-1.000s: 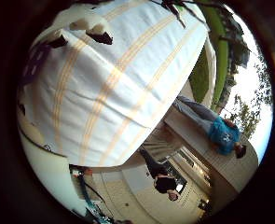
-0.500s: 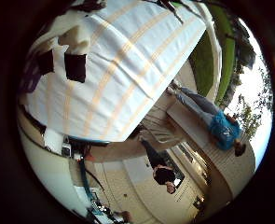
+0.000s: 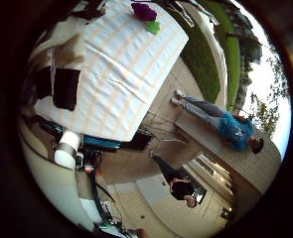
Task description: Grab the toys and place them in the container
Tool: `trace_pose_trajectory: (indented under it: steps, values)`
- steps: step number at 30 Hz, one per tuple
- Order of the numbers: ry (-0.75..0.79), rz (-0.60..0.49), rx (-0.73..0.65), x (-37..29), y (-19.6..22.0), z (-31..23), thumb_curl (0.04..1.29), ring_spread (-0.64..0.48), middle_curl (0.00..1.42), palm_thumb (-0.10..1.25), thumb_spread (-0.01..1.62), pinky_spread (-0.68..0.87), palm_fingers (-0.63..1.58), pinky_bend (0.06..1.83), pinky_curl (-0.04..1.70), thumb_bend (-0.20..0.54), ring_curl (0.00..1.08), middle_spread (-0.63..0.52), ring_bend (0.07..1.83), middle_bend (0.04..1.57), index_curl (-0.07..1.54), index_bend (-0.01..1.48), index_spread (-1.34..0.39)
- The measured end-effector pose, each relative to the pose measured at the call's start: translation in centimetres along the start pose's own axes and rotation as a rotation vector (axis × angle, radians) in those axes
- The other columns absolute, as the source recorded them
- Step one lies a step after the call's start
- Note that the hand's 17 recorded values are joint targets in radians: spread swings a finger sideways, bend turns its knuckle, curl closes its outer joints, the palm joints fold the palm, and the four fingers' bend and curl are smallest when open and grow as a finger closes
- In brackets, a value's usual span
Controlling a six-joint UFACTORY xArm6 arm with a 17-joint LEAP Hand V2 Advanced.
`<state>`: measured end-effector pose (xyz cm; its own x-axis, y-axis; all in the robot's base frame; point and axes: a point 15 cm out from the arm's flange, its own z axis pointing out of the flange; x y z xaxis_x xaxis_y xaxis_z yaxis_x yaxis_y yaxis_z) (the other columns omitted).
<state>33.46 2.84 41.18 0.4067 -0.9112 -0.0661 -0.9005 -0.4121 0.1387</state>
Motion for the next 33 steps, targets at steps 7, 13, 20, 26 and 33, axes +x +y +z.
trace_pose_trajectory:
  steps: [7, 13, 20, 26, 33]
  values:
    - [-0.123, -0.113, 0.278, -7.9, -9.5, -4.0, 0.70, -0.08, 1.16, 0.90, 1.16, 0.18, 0.75, 1.42, 0.97, -0.022, 0.78, -0.26, 1.53, 1.16, 0.48, 0.71, -1.11]
    - [-0.160, -0.131, 0.310, -11.8, -18.0, 0.4, 0.66, -0.03, 1.09, 0.88, 1.17, 0.22, 0.75, 1.35, 0.94, -0.022, 0.72, -0.23, 1.44, 1.11, 0.63, 0.72, -1.01]
    - [-0.178, -0.145, 0.202, -14.2, -23.6, 6.6, 0.61, 0.10, 0.88, 0.83, 1.17, 0.32, 0.09, 1.14, 0.90, -0.035, 0.64, -0.15, 1.19, 0.73, 0.73, 0.60, -0.64]
    - [-0.185, -0.166, 0.119, -15.0, -24.7, 8.8, 0.56, 0.24, 0.62, 0.78, 1.15, 0.41, -0.18, 0.89, 0.70, -0.038, 0.41, -0.01, 0.76, 0.34, 0.58, 0.41, -0.45]
    - [-0.184, -0.169, 0.095, -13.4, -24.1, 7.9, 0.50, 0.31, 0.43, 0.74, 1.11, 0.48, -0.11, 0.71, 0.55, -0.033, 0.31, 0.09, 0.52, 0.13, 0.42, 0.17, -0.45]
